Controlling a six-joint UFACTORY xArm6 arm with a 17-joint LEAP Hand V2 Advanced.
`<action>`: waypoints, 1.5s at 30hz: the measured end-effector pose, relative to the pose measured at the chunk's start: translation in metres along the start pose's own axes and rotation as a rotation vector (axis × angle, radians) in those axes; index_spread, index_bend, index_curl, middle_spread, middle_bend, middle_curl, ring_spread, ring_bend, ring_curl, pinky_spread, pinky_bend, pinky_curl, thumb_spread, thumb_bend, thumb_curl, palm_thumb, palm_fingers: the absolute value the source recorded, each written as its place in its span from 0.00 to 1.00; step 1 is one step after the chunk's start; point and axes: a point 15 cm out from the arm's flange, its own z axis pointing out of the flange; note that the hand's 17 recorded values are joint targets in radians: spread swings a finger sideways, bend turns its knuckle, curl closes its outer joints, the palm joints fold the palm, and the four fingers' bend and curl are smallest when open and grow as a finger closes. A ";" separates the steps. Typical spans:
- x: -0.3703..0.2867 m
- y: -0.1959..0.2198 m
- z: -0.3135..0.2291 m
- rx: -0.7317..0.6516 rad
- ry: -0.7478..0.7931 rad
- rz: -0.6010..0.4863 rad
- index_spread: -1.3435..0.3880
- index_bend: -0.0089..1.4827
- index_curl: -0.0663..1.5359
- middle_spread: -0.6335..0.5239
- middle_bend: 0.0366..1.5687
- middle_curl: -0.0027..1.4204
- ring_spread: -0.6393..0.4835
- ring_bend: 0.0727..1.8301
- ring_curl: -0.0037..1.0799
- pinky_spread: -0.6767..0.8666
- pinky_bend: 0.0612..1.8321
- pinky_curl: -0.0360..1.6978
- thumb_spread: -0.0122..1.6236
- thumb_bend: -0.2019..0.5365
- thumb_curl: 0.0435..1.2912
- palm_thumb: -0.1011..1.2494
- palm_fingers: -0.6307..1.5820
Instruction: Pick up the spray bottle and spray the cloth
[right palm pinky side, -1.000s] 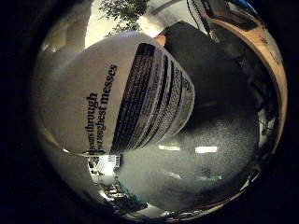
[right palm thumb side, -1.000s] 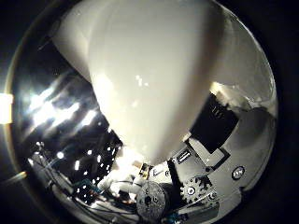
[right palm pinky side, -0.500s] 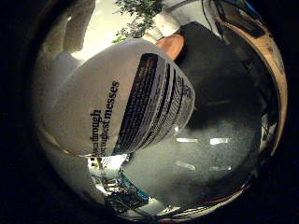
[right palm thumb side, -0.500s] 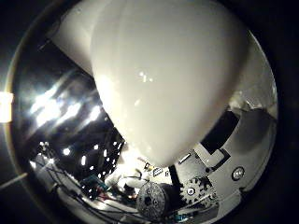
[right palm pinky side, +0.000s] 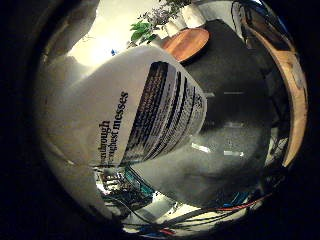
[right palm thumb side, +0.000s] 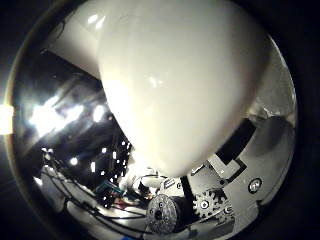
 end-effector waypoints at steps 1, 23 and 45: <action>-0.002 0.002 -0.003 -0.009 0.016 0.003 0.66 0.82 0.53 0.39 0.78 0.66 0.33 0.69 0.81 0.22 0.46 0.93 0.56 0.25 0.58 0.84 0.77; -0.054 0.021 -0.038 -0.174 0.354 -0.053 0.66 0.82 0.52 0.39 0.78 0.66 0.32 0.67 0.85 0.23 0.47 0.94 0.56 0.25 0.61 0.83 0.77; -0.085 -0.033 -0.019 -0.183 0.678 -0.220 0.65 0.82 0.52 0.39 0.78 0.66 0.32 0.67 0.86 0.24 0.48 0.92 0.54 0.25 0.61 0.83 0.78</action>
